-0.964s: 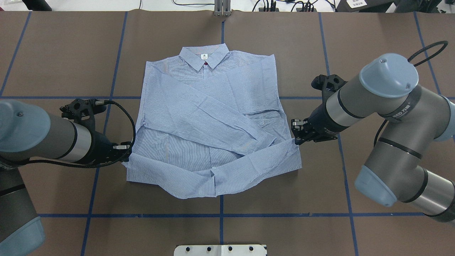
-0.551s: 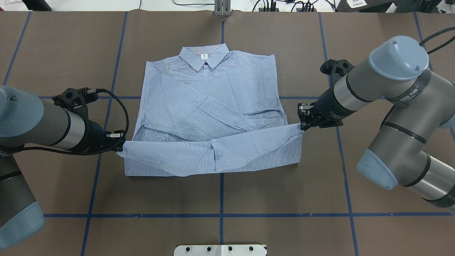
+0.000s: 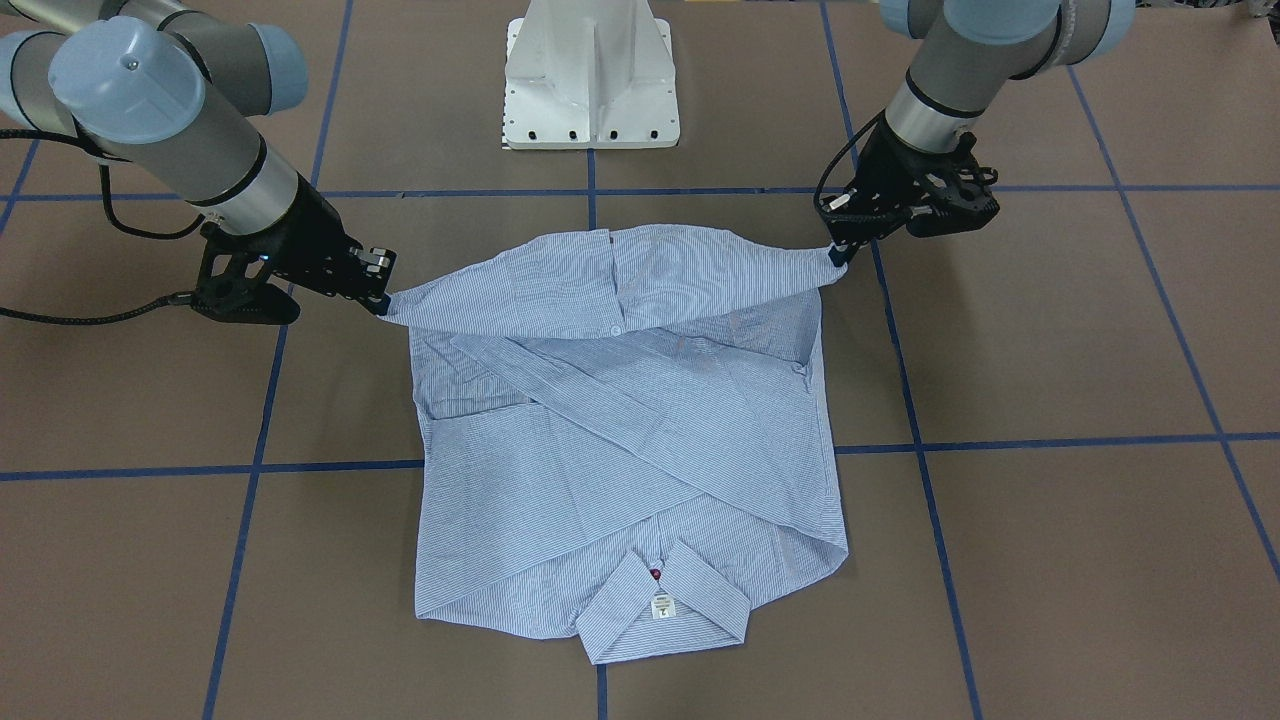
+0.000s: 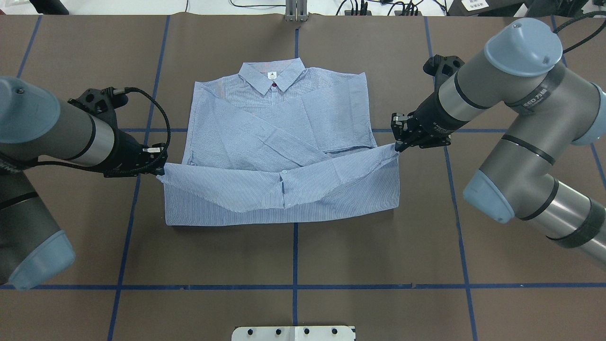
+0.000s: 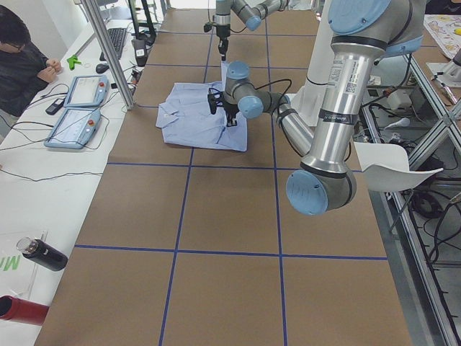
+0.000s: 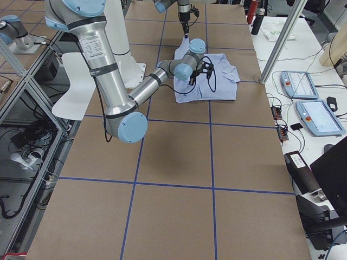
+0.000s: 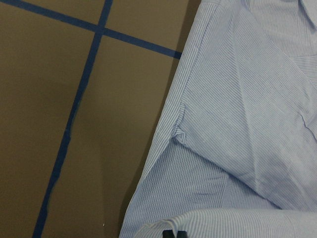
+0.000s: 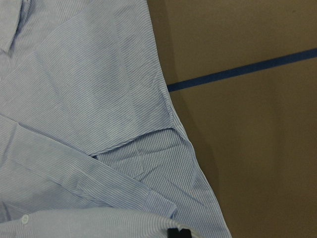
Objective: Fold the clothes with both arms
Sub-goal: 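Carry the hem with both grippers up to the shoulders beside the collar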
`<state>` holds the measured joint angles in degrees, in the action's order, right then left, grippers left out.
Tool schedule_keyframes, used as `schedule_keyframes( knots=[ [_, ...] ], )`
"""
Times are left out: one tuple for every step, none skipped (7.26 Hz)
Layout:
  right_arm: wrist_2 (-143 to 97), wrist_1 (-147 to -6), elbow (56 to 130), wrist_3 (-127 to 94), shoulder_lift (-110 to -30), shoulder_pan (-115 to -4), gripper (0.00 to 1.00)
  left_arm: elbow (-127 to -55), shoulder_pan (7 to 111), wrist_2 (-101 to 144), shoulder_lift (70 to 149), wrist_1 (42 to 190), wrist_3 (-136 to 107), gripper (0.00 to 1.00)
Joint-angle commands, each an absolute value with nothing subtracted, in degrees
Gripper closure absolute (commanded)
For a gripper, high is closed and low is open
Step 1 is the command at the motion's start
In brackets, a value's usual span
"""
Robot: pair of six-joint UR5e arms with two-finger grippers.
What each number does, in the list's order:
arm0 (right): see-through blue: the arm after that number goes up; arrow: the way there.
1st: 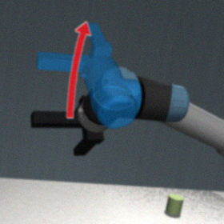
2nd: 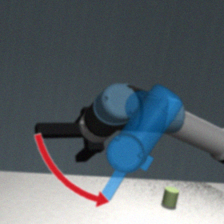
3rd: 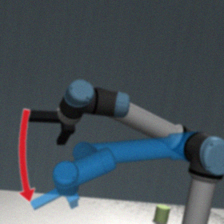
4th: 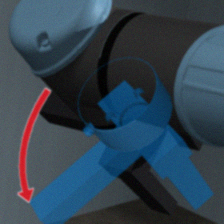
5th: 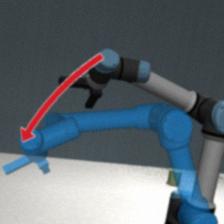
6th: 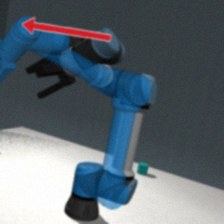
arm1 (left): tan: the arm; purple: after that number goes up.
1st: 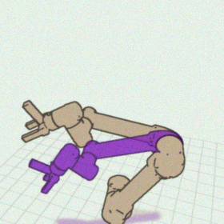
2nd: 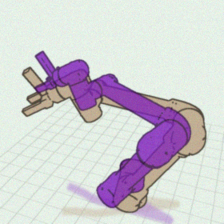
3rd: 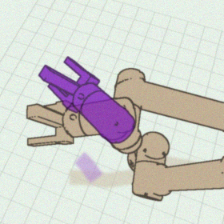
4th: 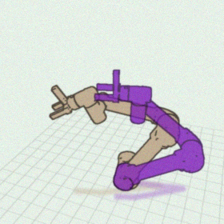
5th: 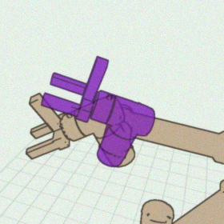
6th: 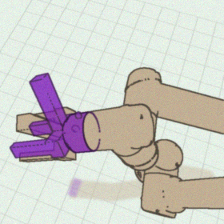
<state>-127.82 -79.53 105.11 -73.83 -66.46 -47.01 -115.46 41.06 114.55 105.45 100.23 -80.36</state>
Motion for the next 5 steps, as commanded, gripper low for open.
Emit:
schedule_keyframes(
  knots=[
    [-127.97,-79.45,101.27,-73.83,-63.38,-48.77,1.0,-110.41,43.5,114.61,109.41,100.98,-80.42,1.0],
    [-127.97,-79.37,98.73,-73.83,-61.28,-49.65,1.0,-107.61,44.9,114.7,111.51,101.16,-80.42,1.0],
    [-127.97,-79.37,97.22,-73.74,-60.04,-50.35,1.0,-106.27,46.91,115.48,112.06,102.55,-80.42,1.0],
    [-128.14,-79.28,96.6,-73.74,-59.86,-51.32,1.0,-105.3,49.2,117.84,112.06,103.87,-79.46,1.0],
    [-128.41,-79.28,96.42,-73.65,-59.85,-52.29,1.0,-104.86,51.92,120.04,112.06,103.8,-75.62,1.0]
  ],
)
